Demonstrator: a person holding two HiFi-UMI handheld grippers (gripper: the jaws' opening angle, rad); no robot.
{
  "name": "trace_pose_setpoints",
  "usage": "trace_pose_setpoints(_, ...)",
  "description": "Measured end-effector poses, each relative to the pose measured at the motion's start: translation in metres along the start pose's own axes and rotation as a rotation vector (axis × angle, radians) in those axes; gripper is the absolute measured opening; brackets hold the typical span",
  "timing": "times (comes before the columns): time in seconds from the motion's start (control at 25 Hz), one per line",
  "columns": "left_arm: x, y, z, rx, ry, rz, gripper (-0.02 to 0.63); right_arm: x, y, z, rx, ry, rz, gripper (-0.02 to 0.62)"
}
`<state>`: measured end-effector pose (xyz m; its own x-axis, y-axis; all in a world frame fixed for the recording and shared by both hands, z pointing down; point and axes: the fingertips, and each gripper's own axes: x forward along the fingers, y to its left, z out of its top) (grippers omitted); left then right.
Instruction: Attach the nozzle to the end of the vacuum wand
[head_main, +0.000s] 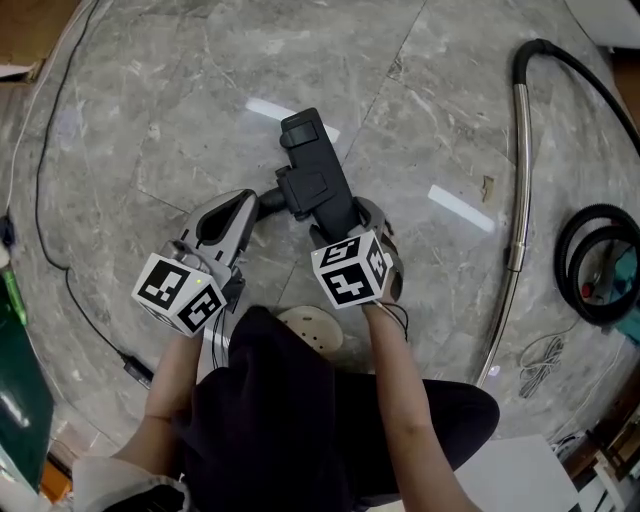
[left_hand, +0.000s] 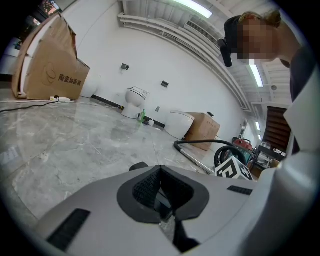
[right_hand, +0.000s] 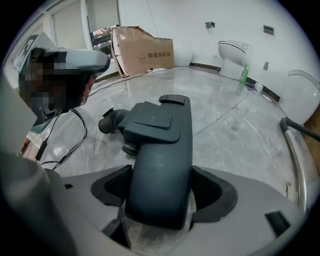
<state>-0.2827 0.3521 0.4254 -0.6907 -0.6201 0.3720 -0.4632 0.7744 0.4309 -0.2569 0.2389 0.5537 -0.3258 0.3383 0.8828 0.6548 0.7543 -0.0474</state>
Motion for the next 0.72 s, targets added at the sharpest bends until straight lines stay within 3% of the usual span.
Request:
trace_pose_setpoints(0.28, 0.003, 0.001, -0.002, 0.008, 0.013, -0.009, 0.008, -0.005, 0.002, 0.001, 0.09, -0.071, -0.038, 0.376)
trace_pose_setpoints(0.48, 0.005, -0.002, 0.002, 0.019, 0.012, -0.014, 0.008, -0.025, -0.002, 0.013, 0.091, -0.158, -0.065, 0.371)
trace_pose_setpoints(0.72, 0.019, -0.017, 0.012, 0.056, 0.016, -0.071, 0.008, -0.061, -0.039, 0.019, 0.124, -0.252, -0.102, 0.367)
